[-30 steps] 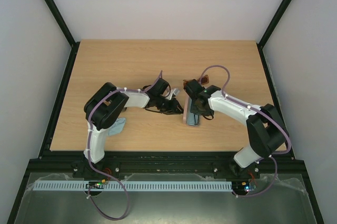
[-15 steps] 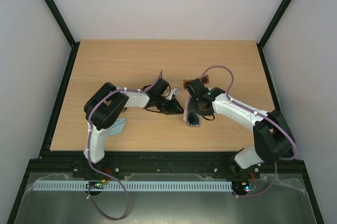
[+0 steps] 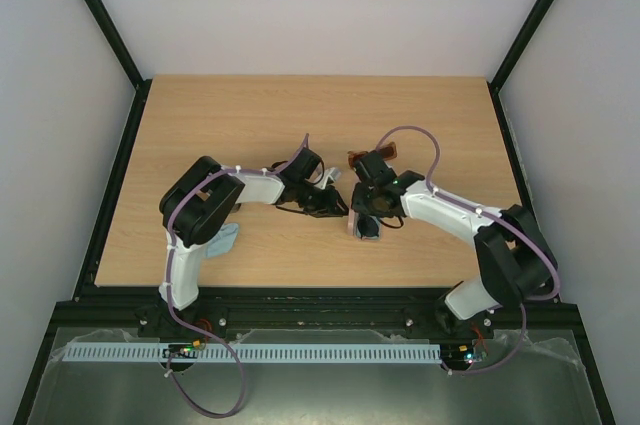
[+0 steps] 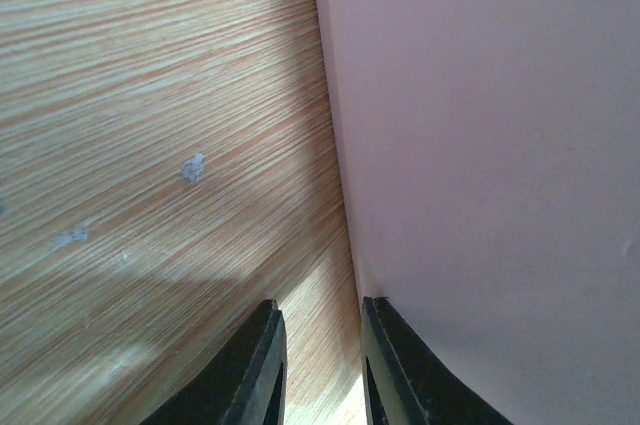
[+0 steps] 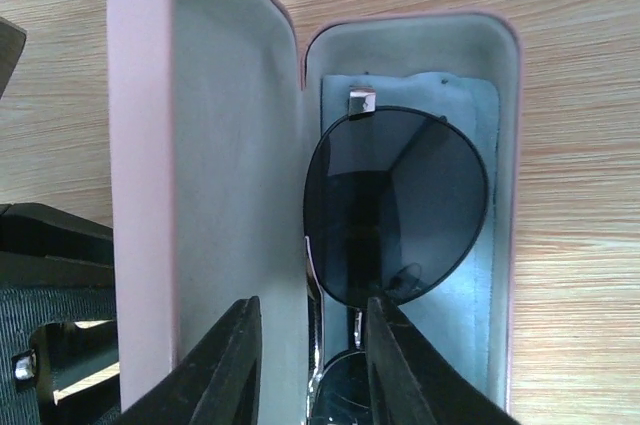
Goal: Organize the sunglasses
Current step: Place the sunglasses in the sunglasses case, then adjust the sunglasses in the sunglasses case.
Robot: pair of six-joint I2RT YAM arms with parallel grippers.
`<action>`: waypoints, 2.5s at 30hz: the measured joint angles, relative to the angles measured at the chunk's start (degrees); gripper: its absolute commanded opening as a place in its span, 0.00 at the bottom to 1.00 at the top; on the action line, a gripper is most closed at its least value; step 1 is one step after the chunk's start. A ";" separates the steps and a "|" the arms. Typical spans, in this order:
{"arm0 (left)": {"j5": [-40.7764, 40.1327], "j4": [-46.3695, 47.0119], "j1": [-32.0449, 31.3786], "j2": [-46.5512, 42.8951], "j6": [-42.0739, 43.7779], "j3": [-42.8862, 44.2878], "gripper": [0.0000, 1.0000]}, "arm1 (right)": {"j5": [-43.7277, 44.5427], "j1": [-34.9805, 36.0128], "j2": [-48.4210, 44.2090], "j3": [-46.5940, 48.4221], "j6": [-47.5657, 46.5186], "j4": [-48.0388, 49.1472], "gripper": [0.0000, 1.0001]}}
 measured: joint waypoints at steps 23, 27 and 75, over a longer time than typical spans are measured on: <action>-0.13 -0.13 -0.02 0.00 0.22 0.02 0.25 | -3.91 0.00 2.58 -3.74 0.92 5.68 0.03; -0.15 -0.15 -0.02 0.00 0.24 0.02 0.25 | -3.78 0.00 2.58 -4.13 1.46 6.01 0.01; -5.84 -8.17 0.07 -2.75 2.84 2.03 0.25 | 11.23 -0.98 -13.92 -13.27 6.75 8.39 0.24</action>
